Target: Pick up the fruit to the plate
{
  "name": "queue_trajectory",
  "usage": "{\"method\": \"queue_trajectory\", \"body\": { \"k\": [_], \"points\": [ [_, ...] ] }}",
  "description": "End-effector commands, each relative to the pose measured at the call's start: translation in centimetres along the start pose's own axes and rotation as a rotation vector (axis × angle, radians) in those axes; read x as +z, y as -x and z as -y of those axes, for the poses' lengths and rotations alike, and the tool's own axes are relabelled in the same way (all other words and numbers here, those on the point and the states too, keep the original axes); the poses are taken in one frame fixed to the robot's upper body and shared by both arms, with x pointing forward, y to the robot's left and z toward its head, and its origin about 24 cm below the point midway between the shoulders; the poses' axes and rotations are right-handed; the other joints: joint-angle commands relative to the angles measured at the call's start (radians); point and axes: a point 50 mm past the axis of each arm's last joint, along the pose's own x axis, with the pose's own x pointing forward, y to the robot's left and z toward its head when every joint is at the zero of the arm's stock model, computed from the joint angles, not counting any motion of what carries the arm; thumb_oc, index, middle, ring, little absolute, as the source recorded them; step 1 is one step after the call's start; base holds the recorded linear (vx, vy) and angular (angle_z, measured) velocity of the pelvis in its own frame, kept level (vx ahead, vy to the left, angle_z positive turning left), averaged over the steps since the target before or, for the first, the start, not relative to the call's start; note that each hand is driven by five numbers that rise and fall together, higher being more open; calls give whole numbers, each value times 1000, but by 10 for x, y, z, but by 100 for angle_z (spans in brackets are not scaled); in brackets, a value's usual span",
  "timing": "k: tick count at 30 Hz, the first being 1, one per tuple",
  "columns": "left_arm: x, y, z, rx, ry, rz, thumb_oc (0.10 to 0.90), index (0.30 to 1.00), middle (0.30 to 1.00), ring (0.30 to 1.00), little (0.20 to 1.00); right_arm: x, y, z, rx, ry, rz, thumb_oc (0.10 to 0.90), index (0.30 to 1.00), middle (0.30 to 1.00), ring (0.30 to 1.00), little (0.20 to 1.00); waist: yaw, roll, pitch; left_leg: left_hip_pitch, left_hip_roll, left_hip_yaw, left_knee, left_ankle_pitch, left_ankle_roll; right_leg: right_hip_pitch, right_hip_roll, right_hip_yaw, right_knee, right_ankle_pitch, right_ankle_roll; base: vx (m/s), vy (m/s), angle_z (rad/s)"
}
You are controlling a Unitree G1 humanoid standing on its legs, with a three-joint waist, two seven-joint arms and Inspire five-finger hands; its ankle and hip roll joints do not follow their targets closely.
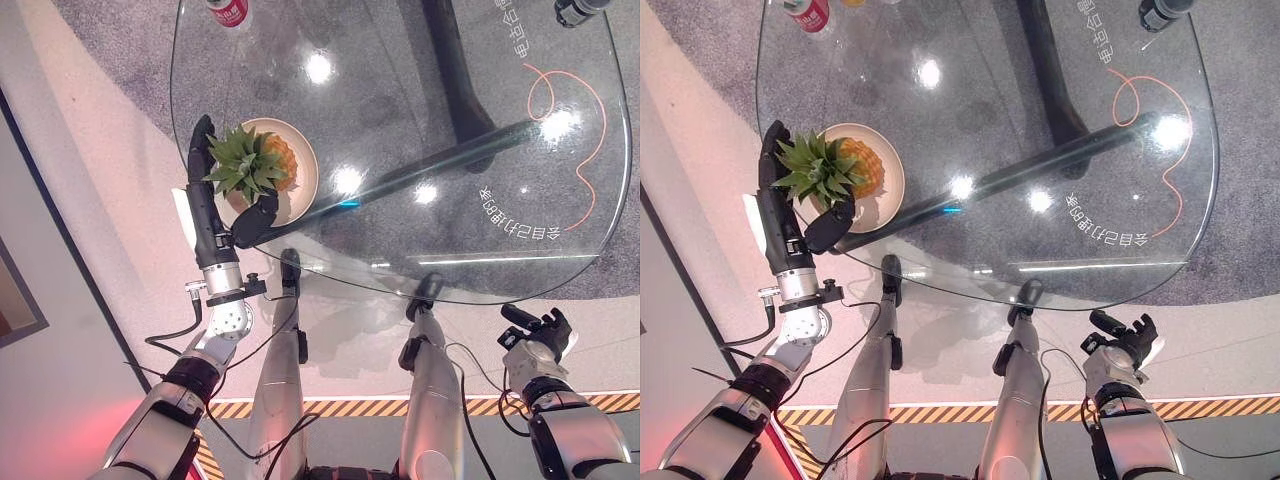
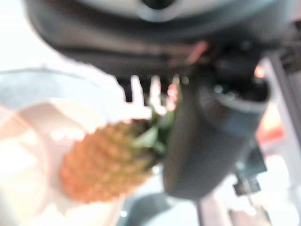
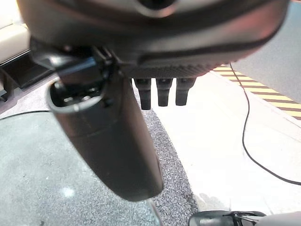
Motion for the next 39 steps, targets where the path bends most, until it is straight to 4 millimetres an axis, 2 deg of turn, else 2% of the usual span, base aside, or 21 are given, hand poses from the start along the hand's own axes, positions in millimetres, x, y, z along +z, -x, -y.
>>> {"method": "queue_trajectory", "body": {
  "k": [1, 20, 31, 39],
  "points": [
    [9, -8, -5, -11, -9, 87, 800, 900, 900, 900, 900, 17, -11, 31, -91, 3, 68, 800, 900, 900, 900, 900, 18, 15, -15, 20, 37, -2, 34, -88, -22, -65, 0, -7, 52, 67, 7, 0, 0, 0],
    [11, -3, -3, -55, -13, 95, 800, 900, 900, 900, 900, 13, -11, 35, -101, 1, 64, 800, 900, 900, 900, 900, 21, 20, -15, 37, 37, -4, 23, -90, -22, -51, 1, -4, 42, 68, 10, 0, 0, 0],
    [10, 3, -9, 22, 11, 73, 800, 900, 900, 900, 900, 10, -11, 38, -108, -6, 61, 800, 900, 900, 900, 900, 27, 23, -15, 43, 36, -7, 15, -89, -21, -44, -3, -7, 37, 68, 11, 0, 0, 0],
    [17, 1, -6, 24, 33, 119, 800, 900, 900, 900, 900, 11, -11, 36, -111, -13, 59, 800, 900, 900, 900, 900, 27, 20, -15, 37, 35, -10, 14, -82, -21, -46, -3, -7, 32, 77, 11, 0, 0, 0]
  ]
}}
